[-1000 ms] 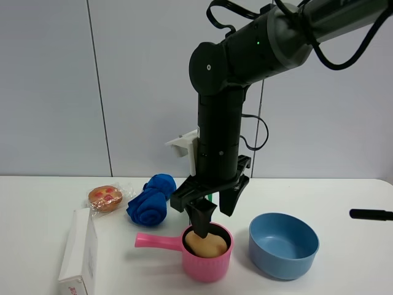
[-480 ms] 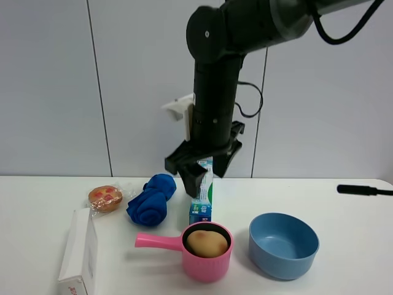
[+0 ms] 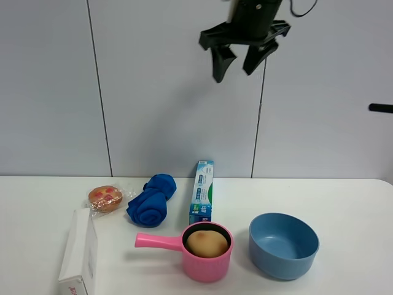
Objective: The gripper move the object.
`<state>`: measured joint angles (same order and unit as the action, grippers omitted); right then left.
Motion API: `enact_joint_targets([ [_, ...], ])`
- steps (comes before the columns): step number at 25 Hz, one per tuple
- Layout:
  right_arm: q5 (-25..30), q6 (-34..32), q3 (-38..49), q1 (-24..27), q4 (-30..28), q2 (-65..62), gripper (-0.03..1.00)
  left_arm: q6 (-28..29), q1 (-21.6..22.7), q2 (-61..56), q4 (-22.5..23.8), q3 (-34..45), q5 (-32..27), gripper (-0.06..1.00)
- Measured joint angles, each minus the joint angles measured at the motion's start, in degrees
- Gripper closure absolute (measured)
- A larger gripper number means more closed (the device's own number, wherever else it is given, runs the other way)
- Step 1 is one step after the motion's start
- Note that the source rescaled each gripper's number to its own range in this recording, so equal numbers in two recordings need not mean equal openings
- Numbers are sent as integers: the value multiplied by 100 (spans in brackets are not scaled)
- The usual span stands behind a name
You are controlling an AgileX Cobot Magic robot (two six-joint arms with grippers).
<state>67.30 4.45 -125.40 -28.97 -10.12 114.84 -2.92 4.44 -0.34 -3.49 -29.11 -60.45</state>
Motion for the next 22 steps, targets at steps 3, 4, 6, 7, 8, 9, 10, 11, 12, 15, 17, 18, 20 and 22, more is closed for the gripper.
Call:
enact_joint_targets([
  [3, 187, -20, -67, 561, -231, -144, 33, 0, 0, 0, 0, 0, 0, -6],
  [4, 211, -20, -67, 724, -304, -205, 33, 0, 0, 0, 0, 0, 0, -6],
  [6, 219, -20, -67, 1076, -451, -353, 33, 0, 0, 0, 0, 0, 0, -6],
  [7, 219, -20, -67, 1231, -538, -423, 33, 0, 0, 0, 0, 0, 0, -6],
  [8, 223, -20, -67, 1351, -629, -517, 33, 0, 0, 0, 0, 0, 0, -6],
  [9, 223, -20, -67, 1489, -708, -622, 33, 0, 0, 0, 0, 0, 0, -6],
  [10, 223, -20, -67, 1626, -795, -737, 33, 0, 0, 0, 0, 0, 0, -6],
  [11, 223, -20, -67, 1744, -857, -841, 33, 0, 0, 0, 0, 0, 0, -6],
  [12, 223, -20, -67, 1891, -866, -981, 33, 0, 0, 0, 0, 0, 0, -6],
  [15, 223, -20, -67, 2318, -900, -1437, 33, 0, 0, 0, 0, 0, 0, -6],
  [17, 223, -20, -67, 2576, -912, -1776, 33, 0, 0, 0, 0, 0, 0, -6],
  [18, 223, -20, -67, 2698, -921, -1971, 33, 0, 0, 0, 0, 0, 0, -6],
  [20, 225, -20, -67, 2867, -967, -2359, 33, 0, 0, 0, 0, 0, 0, -6],
  [22, 225, -20, -73, 2916, -995, -2711, 33, 0, 0, 0, 0, 0, 0, -6],
])
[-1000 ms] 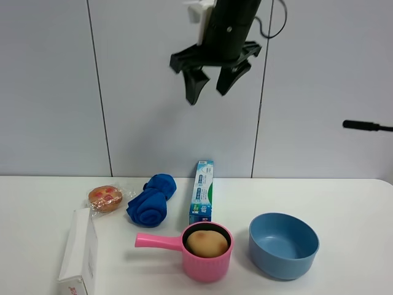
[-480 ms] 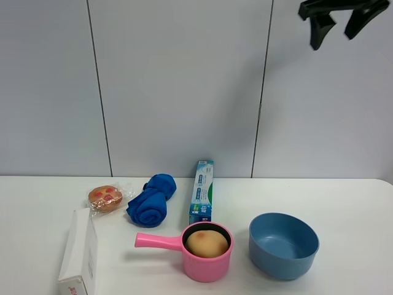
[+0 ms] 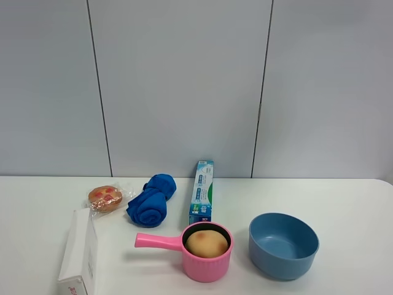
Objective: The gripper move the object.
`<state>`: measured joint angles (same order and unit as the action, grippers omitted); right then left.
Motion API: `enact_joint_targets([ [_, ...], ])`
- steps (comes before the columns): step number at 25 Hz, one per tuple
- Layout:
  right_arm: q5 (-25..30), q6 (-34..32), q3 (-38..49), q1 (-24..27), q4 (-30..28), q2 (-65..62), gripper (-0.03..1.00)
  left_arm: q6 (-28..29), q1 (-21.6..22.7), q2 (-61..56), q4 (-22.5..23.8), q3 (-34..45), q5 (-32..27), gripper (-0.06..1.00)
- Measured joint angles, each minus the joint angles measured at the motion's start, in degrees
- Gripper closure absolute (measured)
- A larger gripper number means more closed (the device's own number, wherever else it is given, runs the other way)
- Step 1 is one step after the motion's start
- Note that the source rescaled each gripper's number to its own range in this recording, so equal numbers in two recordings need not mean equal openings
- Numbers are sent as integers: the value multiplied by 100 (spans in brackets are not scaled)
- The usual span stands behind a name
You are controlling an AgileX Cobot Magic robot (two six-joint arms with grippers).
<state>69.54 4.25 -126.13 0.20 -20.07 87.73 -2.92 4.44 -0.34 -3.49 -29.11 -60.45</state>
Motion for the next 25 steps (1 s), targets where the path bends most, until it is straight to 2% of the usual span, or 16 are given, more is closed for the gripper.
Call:
enact_joint_targets([
  [4, 5, 0, 65, 0, -11, -632, 33, 0, 0, 0, 0, 0, 0, -6],
  [7, 5, 0, 445, 0, -181, -1132, 33, 0, 0, 0, 0, 0, 0, -6],
  [14, 5, -45, 2161, 0, -1053, -2763, 33, 0, 0, 0, 0, 0, 0, -6],
  [17, 5, -45, 2965, 0, -1254, -3574, 33, 0, 0, 0, 0, 0, 0, -6],
  [21, 5, -94, 3812, 0, -1336, -4721, 33, 0, 0, 0, 0, 0, 0, -6],
  [25, 5, -389, 4622, 0, -988, -5774, 33, 0, 0, 0, 0, 0, 0, -6],
])
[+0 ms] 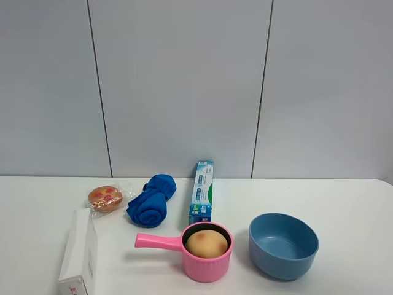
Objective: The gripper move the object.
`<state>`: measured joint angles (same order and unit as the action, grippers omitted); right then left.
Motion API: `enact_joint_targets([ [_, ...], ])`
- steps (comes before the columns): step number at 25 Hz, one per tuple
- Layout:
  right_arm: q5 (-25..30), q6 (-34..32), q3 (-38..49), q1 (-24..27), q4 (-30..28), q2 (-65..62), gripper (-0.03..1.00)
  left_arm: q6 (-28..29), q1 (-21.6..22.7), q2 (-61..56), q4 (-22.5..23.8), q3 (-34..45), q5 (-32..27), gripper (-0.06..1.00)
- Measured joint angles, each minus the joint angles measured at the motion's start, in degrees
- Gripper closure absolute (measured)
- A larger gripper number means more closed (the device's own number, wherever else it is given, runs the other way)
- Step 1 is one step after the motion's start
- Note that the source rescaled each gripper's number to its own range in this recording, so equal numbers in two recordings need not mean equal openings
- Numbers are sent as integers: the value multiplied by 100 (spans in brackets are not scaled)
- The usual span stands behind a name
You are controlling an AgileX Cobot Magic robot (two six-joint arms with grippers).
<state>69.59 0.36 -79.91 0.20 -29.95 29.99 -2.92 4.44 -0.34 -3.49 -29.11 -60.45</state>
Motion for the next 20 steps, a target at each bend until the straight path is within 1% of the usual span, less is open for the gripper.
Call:
enact_joint_targets([
  [2, 0, -130, 492, 0, 403, -455, 33, 0, 0, 0, 0, 0, 0, -6],
  [5, 0, -104, 1276, 0, 1170, -951, 33, 0, 0, 0, 0, 0, 0, -6],
  [8, 0, 151, 2205, 0, 2086, -1233, 33, 0, 0, 0, 0, 0, 0, -6],
  [12, -69, 523, 3330, 0, 3143, -1481, 33, 0, 0, 0, 0, 0, 0, -6],
  [15, -457, 797, 4107, -20, 3553, -1670, 33, 0, 0, 0, 0, 0, 0, -6],
  [20, -793, 922, 4768, -288, 3666, -2102, 33, 0, 0, 0, 0, 0, 0, -6],
])
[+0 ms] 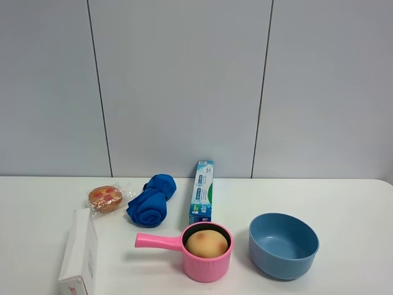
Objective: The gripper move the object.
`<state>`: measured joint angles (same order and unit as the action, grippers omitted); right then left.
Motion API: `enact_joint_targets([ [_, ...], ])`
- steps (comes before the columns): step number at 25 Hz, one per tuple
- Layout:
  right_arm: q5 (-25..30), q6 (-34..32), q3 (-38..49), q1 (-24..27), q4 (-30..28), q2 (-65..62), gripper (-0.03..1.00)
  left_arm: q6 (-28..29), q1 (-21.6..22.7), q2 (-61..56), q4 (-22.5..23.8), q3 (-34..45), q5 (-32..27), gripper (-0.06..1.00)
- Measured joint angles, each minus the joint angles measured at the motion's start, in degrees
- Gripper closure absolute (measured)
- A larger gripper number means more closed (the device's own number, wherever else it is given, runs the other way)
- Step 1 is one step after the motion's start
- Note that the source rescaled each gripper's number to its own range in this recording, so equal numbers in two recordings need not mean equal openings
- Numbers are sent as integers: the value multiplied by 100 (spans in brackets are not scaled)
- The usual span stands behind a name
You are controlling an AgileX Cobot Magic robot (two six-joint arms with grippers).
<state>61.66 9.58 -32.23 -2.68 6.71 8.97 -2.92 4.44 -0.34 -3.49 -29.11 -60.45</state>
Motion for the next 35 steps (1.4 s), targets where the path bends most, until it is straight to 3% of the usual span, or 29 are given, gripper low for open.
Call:
enact_joint_targets([
  [14, -14, -271, 350, -38, -21, -867, 33, 0, 0, 0, 0, 0, 0, -6],
  [32, -18, -773, 350, -38, -368, -910, 33, 0, 0, 0, 0, 0, 0, -6],
  [35, -18, -773, 350, -38, -373, -910, 28, 0, 0, 0, 0, 0, 0, -6],
])
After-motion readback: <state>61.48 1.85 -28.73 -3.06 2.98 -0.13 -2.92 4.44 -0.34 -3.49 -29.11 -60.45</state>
